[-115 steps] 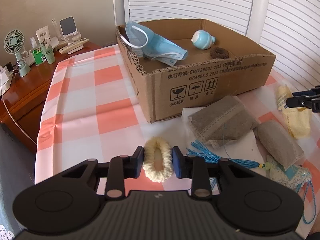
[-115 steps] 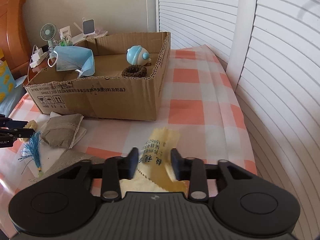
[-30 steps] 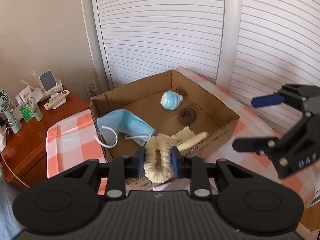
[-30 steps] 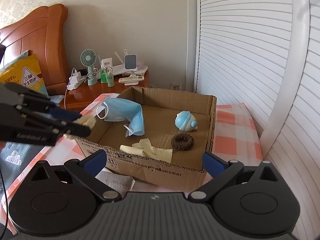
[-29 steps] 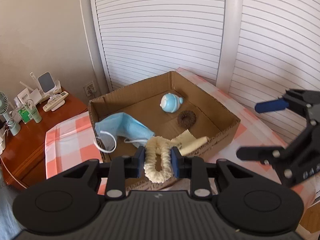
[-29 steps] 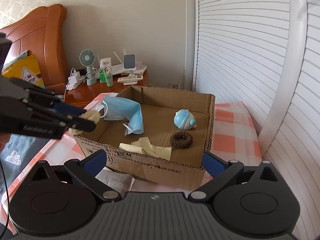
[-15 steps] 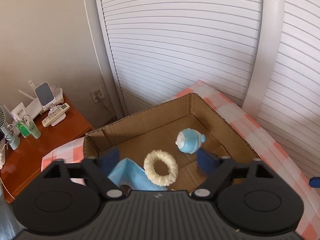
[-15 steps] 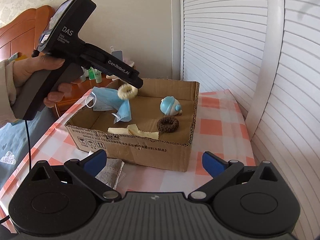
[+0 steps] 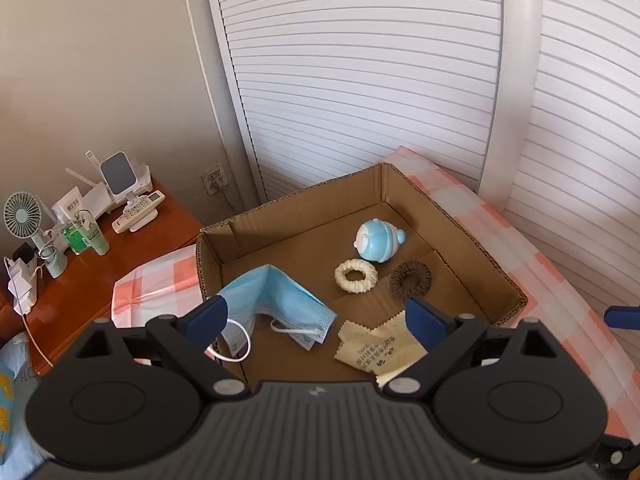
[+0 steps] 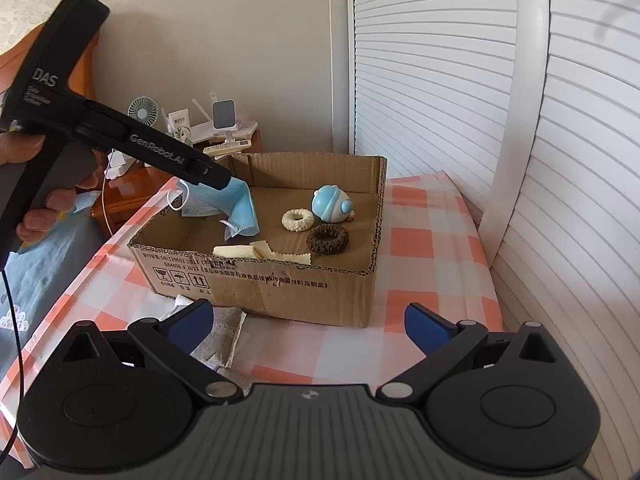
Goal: Organize soft objects
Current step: 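Carry the cream scrunchie into the box and open the left gripper, then move the right tool to a grey sachet while the left tool approaches the blue floral pouch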
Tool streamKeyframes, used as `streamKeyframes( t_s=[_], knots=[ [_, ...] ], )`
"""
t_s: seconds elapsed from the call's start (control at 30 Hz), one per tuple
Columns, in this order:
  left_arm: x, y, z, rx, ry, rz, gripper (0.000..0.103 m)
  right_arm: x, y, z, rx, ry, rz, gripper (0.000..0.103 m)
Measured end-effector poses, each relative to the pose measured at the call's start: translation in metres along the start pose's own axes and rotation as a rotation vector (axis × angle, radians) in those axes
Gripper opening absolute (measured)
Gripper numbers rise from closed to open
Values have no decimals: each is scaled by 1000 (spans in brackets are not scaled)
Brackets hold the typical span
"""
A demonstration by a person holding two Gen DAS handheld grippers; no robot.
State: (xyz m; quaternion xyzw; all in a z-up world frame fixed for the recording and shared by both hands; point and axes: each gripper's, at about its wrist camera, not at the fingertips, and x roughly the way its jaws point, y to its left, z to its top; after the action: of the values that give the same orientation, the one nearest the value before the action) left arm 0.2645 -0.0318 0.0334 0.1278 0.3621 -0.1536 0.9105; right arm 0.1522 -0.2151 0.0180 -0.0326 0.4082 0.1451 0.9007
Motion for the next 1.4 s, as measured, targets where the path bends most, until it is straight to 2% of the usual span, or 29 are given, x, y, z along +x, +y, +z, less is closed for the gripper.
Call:
streamKeyframes(
  t_s=[0.13,0.37,0.63,0.77,1.1,1.4],
  knots=[
    [-21,1,-21,-34,-34,18,101,-6,3,-8,5,4,-15,103],
    [-52,-6,-70,-100,-17,27,101,-9,4,-27,27,37,-52,103],
    [-82,-18,-124,-154,-53,119,101,-2,15,-48,32,104,-44,103],
    [-87,-22,-144,-149,-47,146,101,5,21,-52,32,132,-35,103],
    [-79,-27,-180,-126,20,145,101,39,38,-55,66,220,-23,103],
    [-83,-14,-187,-158,23,144,101,74,56,-52,71,281,-49,103]
  ],
)
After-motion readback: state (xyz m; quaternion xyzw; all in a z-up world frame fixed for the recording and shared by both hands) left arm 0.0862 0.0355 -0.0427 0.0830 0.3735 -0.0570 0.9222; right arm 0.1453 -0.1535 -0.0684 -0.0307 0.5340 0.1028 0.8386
